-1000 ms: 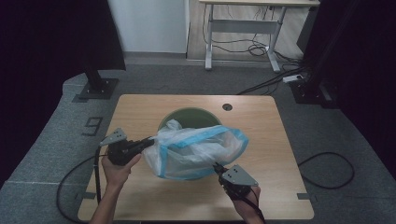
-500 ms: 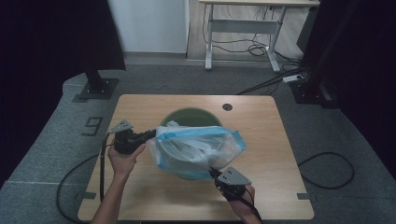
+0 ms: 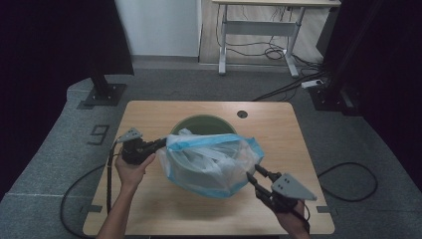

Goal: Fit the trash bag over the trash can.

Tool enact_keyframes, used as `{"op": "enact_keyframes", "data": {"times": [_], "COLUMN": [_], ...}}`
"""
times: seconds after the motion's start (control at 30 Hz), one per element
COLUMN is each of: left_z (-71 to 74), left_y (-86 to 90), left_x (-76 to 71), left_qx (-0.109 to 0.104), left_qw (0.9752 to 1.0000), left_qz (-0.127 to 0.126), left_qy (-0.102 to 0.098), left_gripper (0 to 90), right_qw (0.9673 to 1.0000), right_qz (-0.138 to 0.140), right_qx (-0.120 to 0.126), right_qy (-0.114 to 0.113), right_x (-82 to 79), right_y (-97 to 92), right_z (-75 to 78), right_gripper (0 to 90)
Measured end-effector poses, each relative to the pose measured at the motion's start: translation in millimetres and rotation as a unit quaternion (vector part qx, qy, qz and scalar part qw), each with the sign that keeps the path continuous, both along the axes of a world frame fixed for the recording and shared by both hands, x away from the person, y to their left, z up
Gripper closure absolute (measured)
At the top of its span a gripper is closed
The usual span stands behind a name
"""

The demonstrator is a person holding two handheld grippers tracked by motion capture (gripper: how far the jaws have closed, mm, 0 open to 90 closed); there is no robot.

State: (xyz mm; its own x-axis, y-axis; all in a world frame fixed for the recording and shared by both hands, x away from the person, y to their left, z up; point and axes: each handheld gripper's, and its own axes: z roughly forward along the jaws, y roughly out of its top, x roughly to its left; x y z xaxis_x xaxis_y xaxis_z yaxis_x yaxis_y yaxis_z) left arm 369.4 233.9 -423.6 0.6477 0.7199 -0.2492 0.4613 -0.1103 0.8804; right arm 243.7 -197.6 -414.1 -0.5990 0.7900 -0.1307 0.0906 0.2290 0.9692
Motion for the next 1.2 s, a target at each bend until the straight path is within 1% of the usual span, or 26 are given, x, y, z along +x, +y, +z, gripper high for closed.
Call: {"op": "enact_keyframes", "data": {"times": [0.07,0.13,0.2,0.23,0.27,0.3,0.33,0.4,0.5,0.53,0.6,0.63,0.67,0.7,0.73,0.77,0.8,0.83,0.9,0.93,1.0,1.03,1.1,1.17,1.2], "left_z": [0.7,1.2,1.8,2.1,2.5,2.9,3.4,4.4,5.2,5.2,5.5,5.9,6.2,6.5,6.8,7.1,7.2,7.7,9.7,11.6,15.2,16.6,18.1,18.3,17.9], "left_y": [0.9,2.0,2.6,2.8,3.0,3.5,3.9,5.2,7.9,9.0,10.7,11.5,12.3,13.0,13.8,14.5,15.0,15.3,16.0,16.4,16.7,16.8,17.0,18.6,19.6], "left_x": [0.4,0.8,0.7,0.6,0.5,0.4,0.4,0.5,1.4,1.8,2.5,2.8,3.3,3.8,4.4,5.2,6.1,7.6,10.9,13.4,18.8,21.3,27.5,34.8,38.3], "left_qx": [0.003,0.002,0.003,0.004,0.006,0.006,0.006,0.008,0.008,0.007,0.003,0.004,0.004,0.005,0.006,0.006,0.007,0.008,0.009,0.01,0.014,0.016,0.025,0.026,0.021], "left_qw": [1.0,1.0,1.0,0.9999,0.9999,0.9999,0.9999,0.9999,0.9998,0.9998,0.9998,0.9998,0.9998,0.9998,0.9998,0.9998,0.9998,0.9998,0.9999,0.9999,0.9998,0.9998,0.9997,0.9997,0.9997], "left_qz": [-0.002,-0.004,-0.007,-0.009,-0.011,-0.012,-0.014,-0.015,-0.016,-0.018,-0.02,-0.021,-0.021,-0.02,-0.02,-0.02,-0.018,-0.017,-0.014,-0.013,-0.01,-0.009,-0.004,0.001,0.005], "left_qy": [0.001,0.003,0.003,0.002,0.002,0.002,0.002,0.002,0.003,0.004,0.005,0.004,0.004,0.004,0.003,0.003,0.002,0.0,-0.001,-0.002,-0.004,-0.004,-0.002,0.005,0.007], "left_gripper": [90.0,90.0,90.0,90.0,90.0,90.0,90.0,90.0,90.0,90.0,90.0,90.0,90.0,90.0,90.0,90.0,90.0,90.0,90.0,90.0,90.0,90.0,90.0,90.0,90.0], "right_qw": [0.9999,0.9999,0.9998,0.9996,0.9992,0.999,0.999,0.9986,0.9978,0.9975,0.9967,0.9959,0.9948,0.9943,0.9944,0.9941,0.9941,0.9945,0.9956,0.996,0.9951,0.9949,0.9955,0.9954,0.9953], "right_qz": [-0.002,-0.004,0.004,0.007,0.014,0.016,0.017,0.028,0.039,0.043,0.052,0.06,0.069,0.075,0.076,0.081,0.081,0.077,0.065,0.06,0.063,0.06,0.049,0.033,0.022], "right_qx": [0.017,0.012,0.015,0.018,0.025,0.024,0.018,0.008,-0.006,-0.005,0.009,0.014,0.015,0.01,0.006,0.009,0.013,0.013,0.012,0.015,0.036,0.042,0.041,0.039,0.032], "right_qy": [-0.002,-0.002,0.016,0.021,0.028,0.033,0.037,0.044,0.053,0.055,0.061,0.066,0.073,0.075,0.072,0.072,0.071,0.07,0.066,0.064,0.066,0.069,0.07,0.081,0.088], "right_x": [16.0,31.0,51.1,60.6,69.5,77.7,85.1,97.6,112.1,116.2,123.9,127.3,130.5,133.0,134.4,135.7,136.9,138.4,141.6,144.0,150.2,153.3,159.9,167.6,171.7], "right_y": [-7.1,-10.1,-12.9,-14.1,-15.3,-15.6,-15.4,-14.9,-15.2,-15.6,-16.4,-16.2,-15.6,-14.4,-12.9,-11.8,-10.7,-9.3,-6.1,-4.9,-3.6,-2.5,0.7,3.7,5.5], "right_z": [8.6,13.8,17.1,17.2,16.4,14.9,12.8,8.4,4.3,3.3,0.8,-0.9,-2.8,-4.5,-5.3,-5.4,-4.8,-3.3,1.1,4.2,10.5,13.4,17.6,19.4,19.2], "right_gripper": [58.3,55.8,52.4,51.2,49.7,48.0,46.6,44.3,40.6,39.8,39.5,42.3,49.6,58.6,67.8,76.6,83.2,86.2,87.7,87.7,87.6,86.6,82.4,84.0,86.2]}}
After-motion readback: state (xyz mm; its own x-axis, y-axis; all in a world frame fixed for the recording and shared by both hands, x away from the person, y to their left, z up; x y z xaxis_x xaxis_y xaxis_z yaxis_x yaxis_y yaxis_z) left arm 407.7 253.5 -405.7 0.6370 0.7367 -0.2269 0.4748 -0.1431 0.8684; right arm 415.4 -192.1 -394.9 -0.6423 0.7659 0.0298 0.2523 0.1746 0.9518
